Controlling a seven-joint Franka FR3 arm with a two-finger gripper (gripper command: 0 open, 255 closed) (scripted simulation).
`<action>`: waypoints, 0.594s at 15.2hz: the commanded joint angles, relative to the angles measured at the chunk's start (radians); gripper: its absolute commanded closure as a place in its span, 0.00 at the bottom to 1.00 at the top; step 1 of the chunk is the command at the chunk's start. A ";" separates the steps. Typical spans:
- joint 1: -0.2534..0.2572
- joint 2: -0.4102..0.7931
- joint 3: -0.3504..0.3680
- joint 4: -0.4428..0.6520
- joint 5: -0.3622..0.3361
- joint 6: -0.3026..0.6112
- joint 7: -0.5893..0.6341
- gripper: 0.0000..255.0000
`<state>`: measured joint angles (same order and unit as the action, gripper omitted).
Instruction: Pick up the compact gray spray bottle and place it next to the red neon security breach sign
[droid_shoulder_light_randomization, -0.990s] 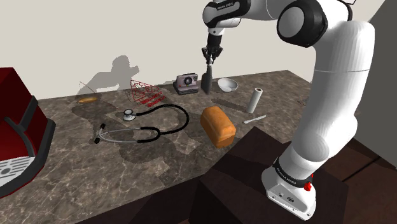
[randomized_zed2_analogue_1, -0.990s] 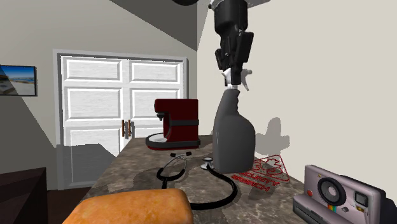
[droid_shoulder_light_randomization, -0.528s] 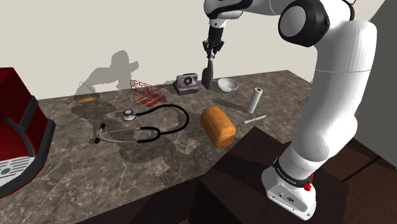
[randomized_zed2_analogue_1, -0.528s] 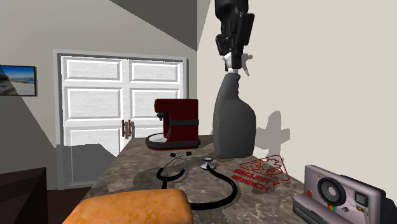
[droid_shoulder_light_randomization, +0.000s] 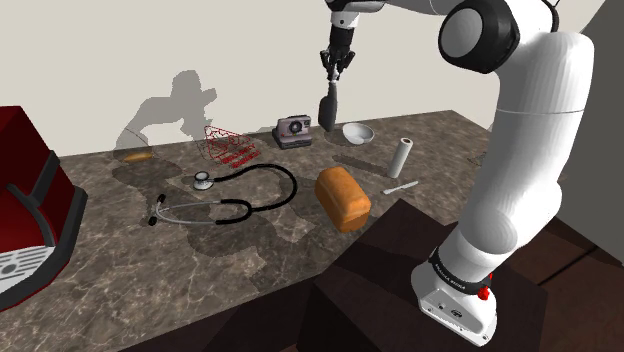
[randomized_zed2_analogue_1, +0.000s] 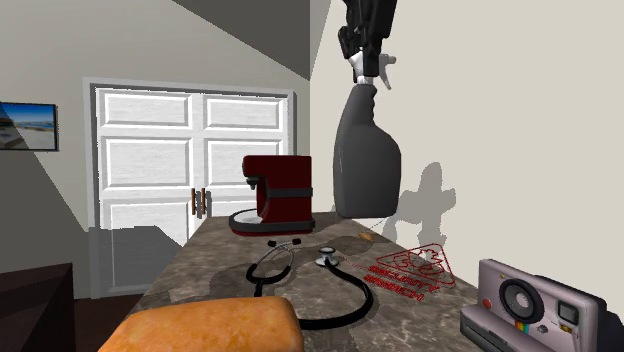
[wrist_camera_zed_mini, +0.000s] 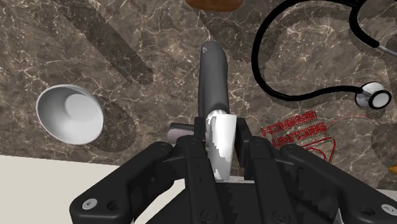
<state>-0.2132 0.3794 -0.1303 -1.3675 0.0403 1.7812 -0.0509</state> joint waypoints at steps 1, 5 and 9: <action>-0.002 0.002 -0.001 0.029 0.000 -0.028 -0.002 1.00; -0.005 0.010 -0.001 0.096 0.001 -0.086 -0.002 1.00; 0.007 0.024 0.004 0.138 0.000 -0.115 0.016 1.00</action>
<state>-0.2120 0.3993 -0.1287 -1.2335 0.0411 1.6673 -0.0427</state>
